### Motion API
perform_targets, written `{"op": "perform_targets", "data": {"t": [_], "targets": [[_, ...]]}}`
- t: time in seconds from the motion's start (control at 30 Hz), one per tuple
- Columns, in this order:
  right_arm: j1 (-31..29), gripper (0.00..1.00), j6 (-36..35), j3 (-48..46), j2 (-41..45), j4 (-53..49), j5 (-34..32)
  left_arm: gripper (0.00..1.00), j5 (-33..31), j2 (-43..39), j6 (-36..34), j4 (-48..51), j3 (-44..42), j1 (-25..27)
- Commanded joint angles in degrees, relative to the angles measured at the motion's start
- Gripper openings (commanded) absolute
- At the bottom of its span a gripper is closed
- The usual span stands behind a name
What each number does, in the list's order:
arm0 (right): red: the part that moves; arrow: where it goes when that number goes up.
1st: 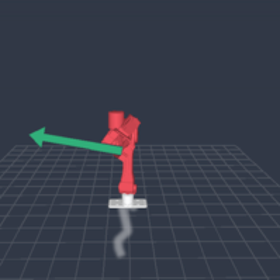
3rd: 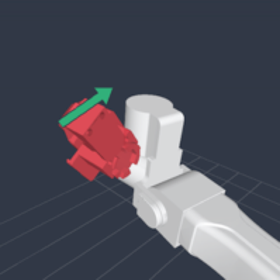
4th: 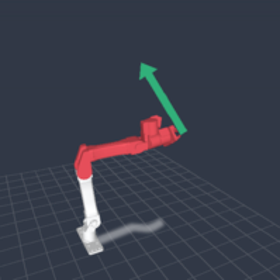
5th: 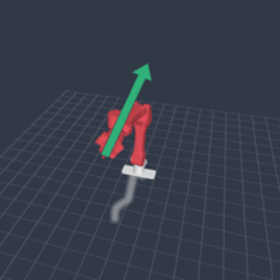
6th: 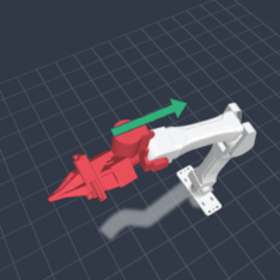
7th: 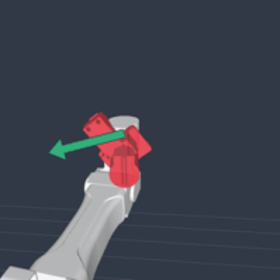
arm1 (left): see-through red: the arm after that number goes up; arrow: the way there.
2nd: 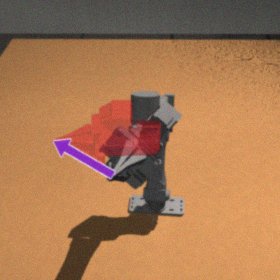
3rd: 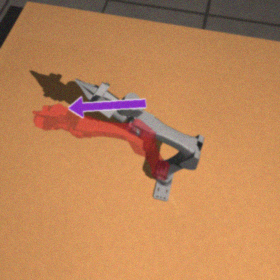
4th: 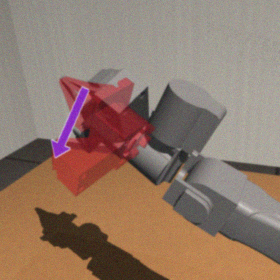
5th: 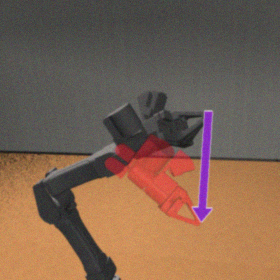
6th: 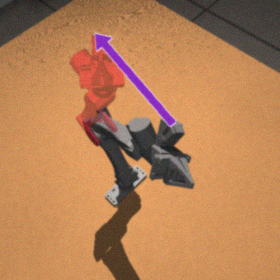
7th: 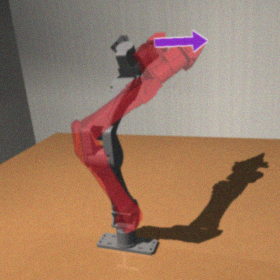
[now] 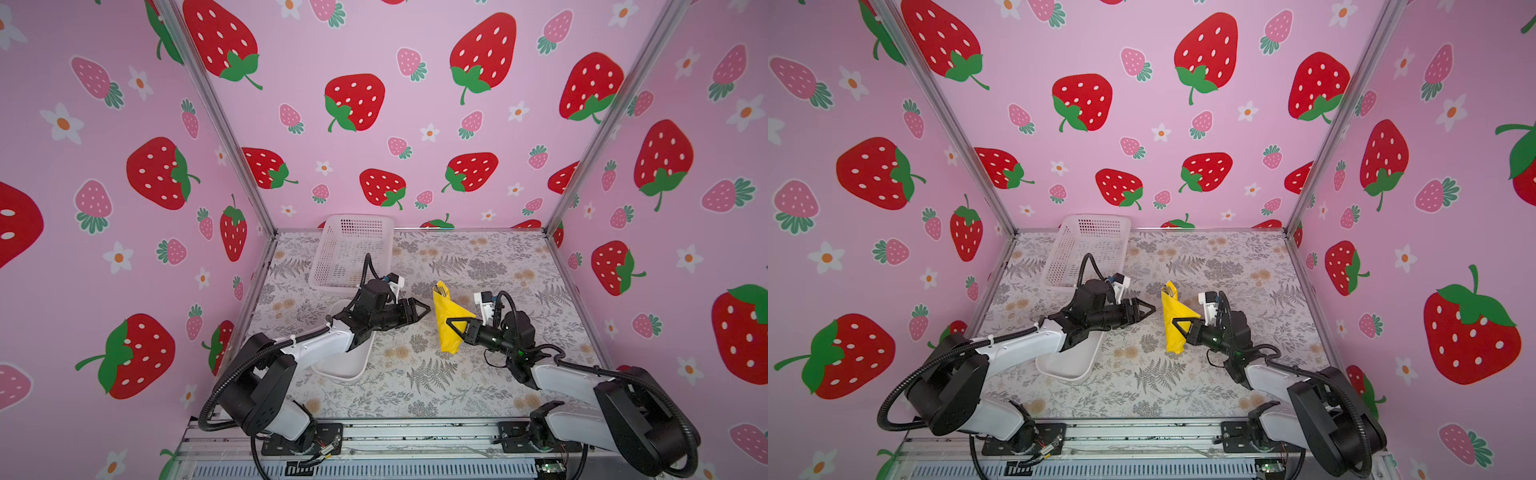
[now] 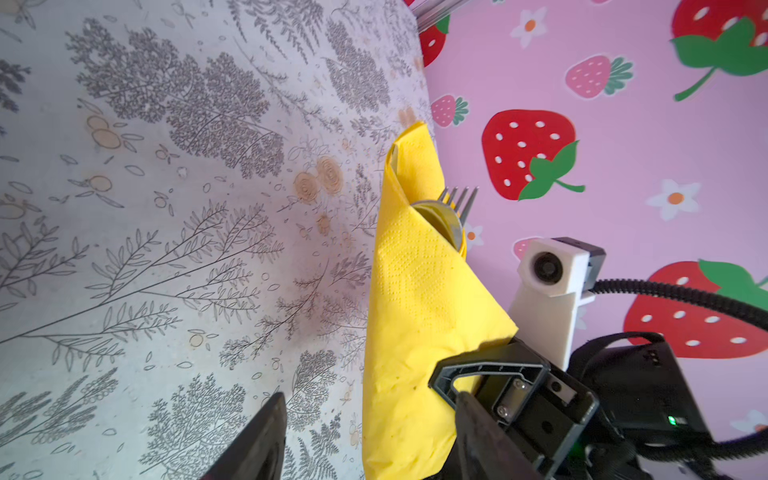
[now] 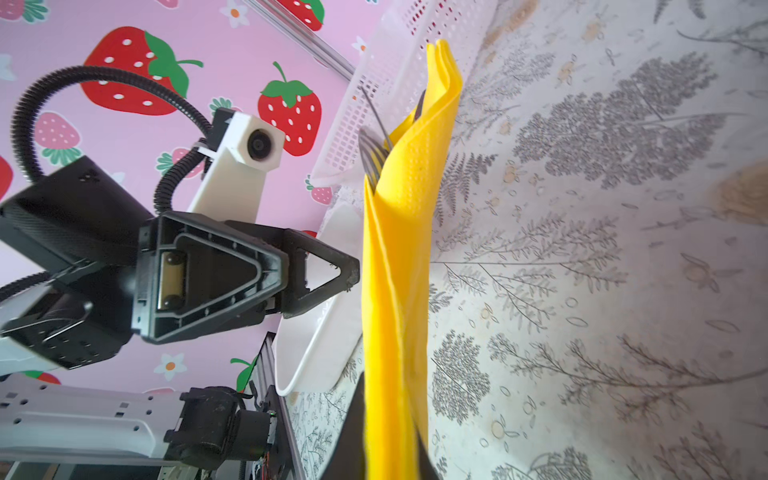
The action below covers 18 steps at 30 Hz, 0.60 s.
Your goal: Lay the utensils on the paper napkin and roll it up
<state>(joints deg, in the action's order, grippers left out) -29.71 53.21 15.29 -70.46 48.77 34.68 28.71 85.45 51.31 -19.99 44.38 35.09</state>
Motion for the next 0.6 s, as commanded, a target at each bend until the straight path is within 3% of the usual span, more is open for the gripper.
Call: {"op": "perform_targets", "data": {"t": [0.0, 0.3, 0.57], "targets": [[0.18, 0.09, 2.18, 2.82, 2.43, 3.14, 2.60, 0.68, 6.55, -1.02, 2.40, -7.73, -0.61, -1.63], [0.18, 0.09, 5.36, 6.81, 6.24, 2.98, 5.00, 0.70, 15.97, 1.87, 8.28, -20.42, 0.61, -2.54], [0.21, 0.09, 8.35, 9.38, 7.95, 4.44, 6.45, 0.71, 19.14, 4.09, 11.94, -26.49, 3.08, -2.50]]}}
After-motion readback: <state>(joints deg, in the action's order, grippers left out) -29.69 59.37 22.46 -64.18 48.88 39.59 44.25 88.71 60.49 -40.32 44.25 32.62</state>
